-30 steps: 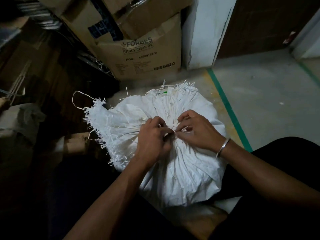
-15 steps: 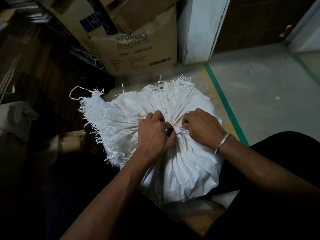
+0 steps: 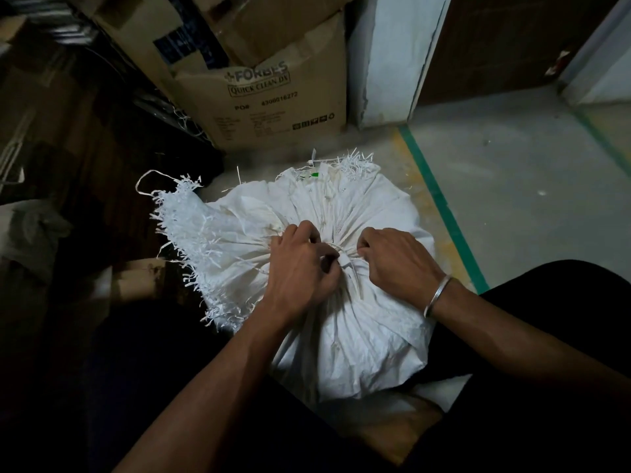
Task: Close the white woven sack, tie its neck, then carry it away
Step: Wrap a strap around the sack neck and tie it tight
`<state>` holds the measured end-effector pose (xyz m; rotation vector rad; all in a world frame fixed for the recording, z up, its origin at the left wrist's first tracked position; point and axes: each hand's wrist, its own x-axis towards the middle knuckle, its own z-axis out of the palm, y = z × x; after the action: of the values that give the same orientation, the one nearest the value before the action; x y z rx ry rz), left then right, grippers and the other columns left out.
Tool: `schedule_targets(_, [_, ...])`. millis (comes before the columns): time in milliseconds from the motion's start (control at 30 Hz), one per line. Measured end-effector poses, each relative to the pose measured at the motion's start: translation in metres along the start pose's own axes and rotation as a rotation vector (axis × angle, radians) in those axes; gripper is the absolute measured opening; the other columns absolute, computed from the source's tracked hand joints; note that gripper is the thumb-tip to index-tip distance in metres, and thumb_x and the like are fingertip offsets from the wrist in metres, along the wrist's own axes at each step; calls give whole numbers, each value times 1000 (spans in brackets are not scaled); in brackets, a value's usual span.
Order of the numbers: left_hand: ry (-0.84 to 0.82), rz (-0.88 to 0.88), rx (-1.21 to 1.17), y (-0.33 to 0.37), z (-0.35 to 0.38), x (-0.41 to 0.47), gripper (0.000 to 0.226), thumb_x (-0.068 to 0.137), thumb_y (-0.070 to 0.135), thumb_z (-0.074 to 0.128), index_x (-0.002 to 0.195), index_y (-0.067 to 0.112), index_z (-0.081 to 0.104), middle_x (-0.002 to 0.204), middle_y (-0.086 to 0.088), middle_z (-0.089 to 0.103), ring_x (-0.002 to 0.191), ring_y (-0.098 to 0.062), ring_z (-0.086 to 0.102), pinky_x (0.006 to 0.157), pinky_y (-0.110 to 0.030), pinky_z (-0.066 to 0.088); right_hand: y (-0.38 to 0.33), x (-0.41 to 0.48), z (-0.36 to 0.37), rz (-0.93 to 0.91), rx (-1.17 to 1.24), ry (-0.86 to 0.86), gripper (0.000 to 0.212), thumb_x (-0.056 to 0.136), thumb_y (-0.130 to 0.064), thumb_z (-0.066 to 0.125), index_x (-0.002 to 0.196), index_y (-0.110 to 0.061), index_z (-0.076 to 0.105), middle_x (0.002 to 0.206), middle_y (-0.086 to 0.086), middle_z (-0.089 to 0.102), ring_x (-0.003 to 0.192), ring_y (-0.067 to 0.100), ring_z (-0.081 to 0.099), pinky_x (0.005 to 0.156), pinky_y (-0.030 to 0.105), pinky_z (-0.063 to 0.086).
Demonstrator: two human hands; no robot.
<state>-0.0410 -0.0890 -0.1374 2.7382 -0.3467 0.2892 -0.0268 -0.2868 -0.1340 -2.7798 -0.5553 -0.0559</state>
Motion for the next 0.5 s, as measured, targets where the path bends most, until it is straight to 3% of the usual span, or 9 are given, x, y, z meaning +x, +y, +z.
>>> schedule_targets(200, [-31,118,74,-3,5,-2,22,85,41,63,85,21,73,94,1,52,90,-21,48,75,-41,43,-10,-6,5,11,27,-15,10,82,-7,59,88,-15,56,76,9,67,73,35,62,62,32,29])
schedule_targets(267, [-30,123,78,-4,7,-1,19,84,38,65,87,20,72,95,1,54,90,-22,48,73,-42,46,-11,-6,1,71,100,-1,3,86,-15,58,84,-16,60,77,4,70,74,29,64,62,34,37])
schedule_targets(367, [-30,111,67,-4,6,2,20,83,34,63,87,17,72,94,-1,55,89,-23,49,71,-44,47,-13,5,-8,263,403,33,23,85,-30,62,68,-14,66,71,-3,71,72,15,66,65,34,50])
schedule_targets(500, [-6,148,-2,-4,1,3,22,79,31,60,79,12,71,88,-2,54,82,-23,50,63,-42,47,-16,17,-2,329,645,-103,22,76,-43,78,78,-21,80,75,-10,76,78,3,71,77,36,59])
